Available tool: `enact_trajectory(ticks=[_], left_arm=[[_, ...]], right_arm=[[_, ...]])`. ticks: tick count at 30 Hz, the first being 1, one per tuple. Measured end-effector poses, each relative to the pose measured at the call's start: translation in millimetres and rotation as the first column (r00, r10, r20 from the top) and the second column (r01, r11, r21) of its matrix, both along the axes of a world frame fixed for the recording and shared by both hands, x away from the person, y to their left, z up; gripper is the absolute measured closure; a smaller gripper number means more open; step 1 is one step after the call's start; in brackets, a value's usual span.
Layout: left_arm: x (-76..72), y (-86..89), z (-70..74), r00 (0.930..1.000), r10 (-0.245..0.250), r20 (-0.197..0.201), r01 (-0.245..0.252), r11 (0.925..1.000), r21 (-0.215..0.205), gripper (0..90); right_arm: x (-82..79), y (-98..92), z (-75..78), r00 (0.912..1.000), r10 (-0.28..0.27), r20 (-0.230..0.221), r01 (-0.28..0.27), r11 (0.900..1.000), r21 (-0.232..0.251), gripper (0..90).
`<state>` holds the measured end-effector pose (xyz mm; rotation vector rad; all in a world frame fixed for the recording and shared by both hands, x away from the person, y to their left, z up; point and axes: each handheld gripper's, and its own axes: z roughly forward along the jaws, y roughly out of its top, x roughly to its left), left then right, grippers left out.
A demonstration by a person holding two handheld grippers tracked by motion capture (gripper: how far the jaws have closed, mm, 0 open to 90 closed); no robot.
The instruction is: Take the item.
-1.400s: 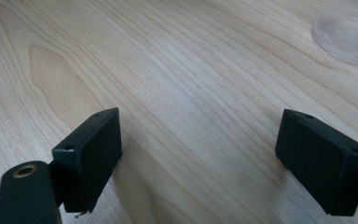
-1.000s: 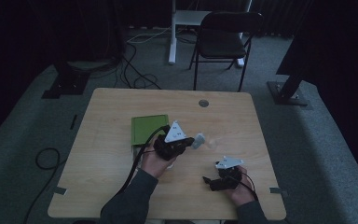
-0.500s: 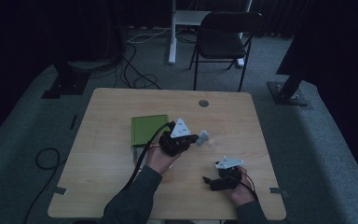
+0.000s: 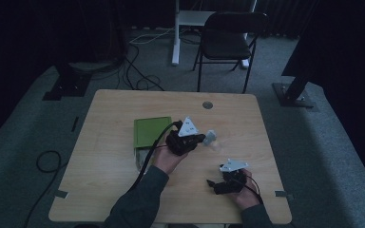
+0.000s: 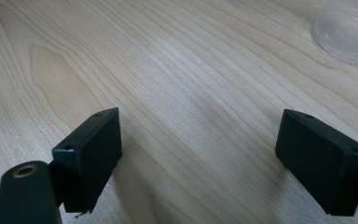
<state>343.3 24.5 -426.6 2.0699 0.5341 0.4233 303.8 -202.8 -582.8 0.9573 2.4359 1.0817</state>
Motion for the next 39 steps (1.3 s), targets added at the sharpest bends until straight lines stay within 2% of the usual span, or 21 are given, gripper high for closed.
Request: enact_trajectory(ticks=[12, 24, 39], left_arm=[[7.9, -11.7, 7.9, 0.9999, -0.006, 0.01, 0.006, 1.0, -0.005, 90.0], [19.8, -24.1, 4.2, 1.0, -0.002, -0.007, 0.002, 1.0, 0.0, 90.0], [32.7, -37.9, 7.5, 1.0, 0.003, -0.005, -0.003, 1.0, 0.004, 90.0]], right_arm=[[0.0, 0.0, 0.0, 1.0, 0.0, 0.0, 0.0, 1.0, 0.0, 14.0], [0.0, 0.0, 0.0, 1.0, 0.001, 0.0, -0.001, 1.0, -0.001, 14.0], [-0.2, 0.0, 0.0, 1.0, -0.001, -0.001, 0.001, 1.0, -0.001, 14.0]])
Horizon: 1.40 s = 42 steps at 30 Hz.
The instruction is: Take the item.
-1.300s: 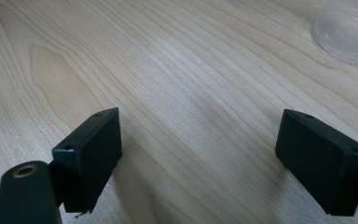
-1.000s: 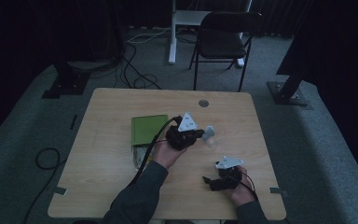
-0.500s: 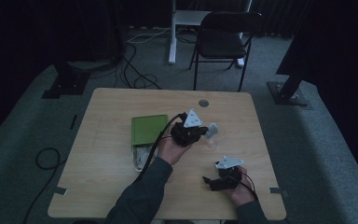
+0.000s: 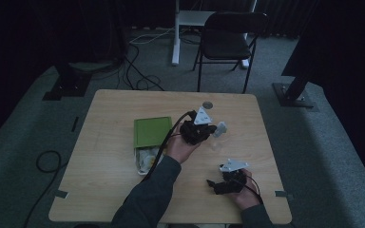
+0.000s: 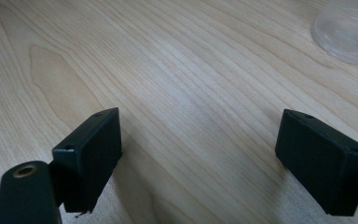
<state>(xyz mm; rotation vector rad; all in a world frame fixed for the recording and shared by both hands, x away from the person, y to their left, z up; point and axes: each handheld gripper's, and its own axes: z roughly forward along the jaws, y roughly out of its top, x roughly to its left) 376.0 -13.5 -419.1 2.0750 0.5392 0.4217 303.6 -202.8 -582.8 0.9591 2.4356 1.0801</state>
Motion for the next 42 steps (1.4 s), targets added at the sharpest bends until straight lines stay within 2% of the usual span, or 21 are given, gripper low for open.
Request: enact_trajectory(ticks=[7, 20, 34, 40, 41, 42], left_arm=[[4.3, -4.0, -0.6, 1.0, 0.002, -0.003, -0.002, 1.0, 0.005, 90.0], [9.7, -24.0, 3.8, 1.0, -0.005, 0.001, 0.005, 0.9997, 0.023, 90.0], [19.6, -27.3, -4.8, 0.9995, 0.025, -0.017, -0.024, 0.9983, 0.053, 90.0], [25.0, -28.8, -9.2, 0.9984, 0.041, -0.039, -0.039, 0.9974, 0.061, 90.0], [25.6, -28.5, -9.9, 0.9982, 0.042, -0.044, -0.039, 0.9976, 0.057, 82.5], [25.9, -27.8, -10.0, 0.9979, 0.036, -0.053, -0.033, 0.9981, 0.053, 81.2]], right_arm=[[-0.5, -0.2, 0.0, 1.0, 0.0, 0.0, 0.0, 1.0, 0.0, 14.0], [-0.9, -0.4, -0.1, 1.0, -0.001, 0.0, 0.001, 1.0, 0.001, 14.0], [-1.0, -0.6, 0.0, 1.0, 0.001, 0.002, -0.001, 1.0, -0.001, 14.0], [-1.2, -0.6, 0.0, 1.0, 0.002, 0.001, -0.002, 1.0, -0.001, 14.0], [-1.2, -0.6, 0.0, 1.0, 0.002, 0.002, -0.002, 1.0, -0.001, 14.0], [-1.2, -0.6, -0.1, 1.0, 0.002, 0.002, -0.002, 1.0, 0.0, 14.0]])
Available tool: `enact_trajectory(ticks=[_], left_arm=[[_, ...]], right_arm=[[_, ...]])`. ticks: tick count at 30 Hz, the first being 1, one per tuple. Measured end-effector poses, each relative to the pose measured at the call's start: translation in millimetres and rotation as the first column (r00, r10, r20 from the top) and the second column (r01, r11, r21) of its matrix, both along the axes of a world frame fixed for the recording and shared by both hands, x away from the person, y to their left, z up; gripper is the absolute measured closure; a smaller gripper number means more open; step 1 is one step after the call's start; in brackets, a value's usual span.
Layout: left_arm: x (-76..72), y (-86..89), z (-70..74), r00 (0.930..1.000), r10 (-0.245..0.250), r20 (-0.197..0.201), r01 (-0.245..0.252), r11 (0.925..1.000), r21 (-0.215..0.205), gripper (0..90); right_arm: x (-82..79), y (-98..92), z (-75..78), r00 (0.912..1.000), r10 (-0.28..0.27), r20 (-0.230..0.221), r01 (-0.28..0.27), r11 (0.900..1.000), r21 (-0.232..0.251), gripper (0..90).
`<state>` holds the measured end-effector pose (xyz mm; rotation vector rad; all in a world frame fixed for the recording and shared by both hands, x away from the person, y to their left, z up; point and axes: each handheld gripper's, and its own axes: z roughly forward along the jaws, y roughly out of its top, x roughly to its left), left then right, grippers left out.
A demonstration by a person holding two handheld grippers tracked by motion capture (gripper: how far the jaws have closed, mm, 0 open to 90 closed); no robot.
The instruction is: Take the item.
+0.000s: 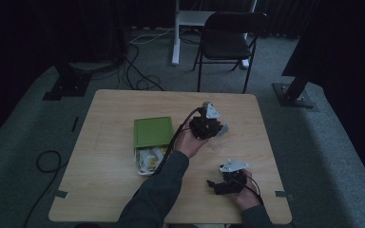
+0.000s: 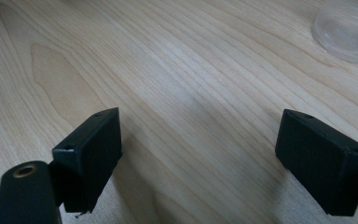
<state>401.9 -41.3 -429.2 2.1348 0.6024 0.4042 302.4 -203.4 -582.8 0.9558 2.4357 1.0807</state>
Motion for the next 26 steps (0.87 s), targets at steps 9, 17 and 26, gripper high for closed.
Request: enact_trajectory(ticks=[9, 17, 26], left_arm=[[-5.8, 6.4, 6.2, 0.9998, 0.004, 0.022, -0.004, 1.0, -0.006, 75.4], [-9.4, 19.0, 10.5, 0.9998, 0.012, 0.014, -0.012, 0.9998, -0.019, 73.1], [-14.6, 33.3, 15.6, 0.9995, 0.019, 0.025, -0.019, 0.9996, -0.022, 72.5]], right_arm=[[0.0, -0.1, 0.0, 1.0, 0.0, 0.0, 0.0, 1.0, -0.001, 14.0], [-0.1, 0.0, 0.0, 1.0, -0.001, 0.0, 0.001, 1.0, 0.0, 14.0], [0.1, 0.0, 0.0, 1.0, 0.0, 0.0, 0.0, 1.0, 0.0, 13.9]])
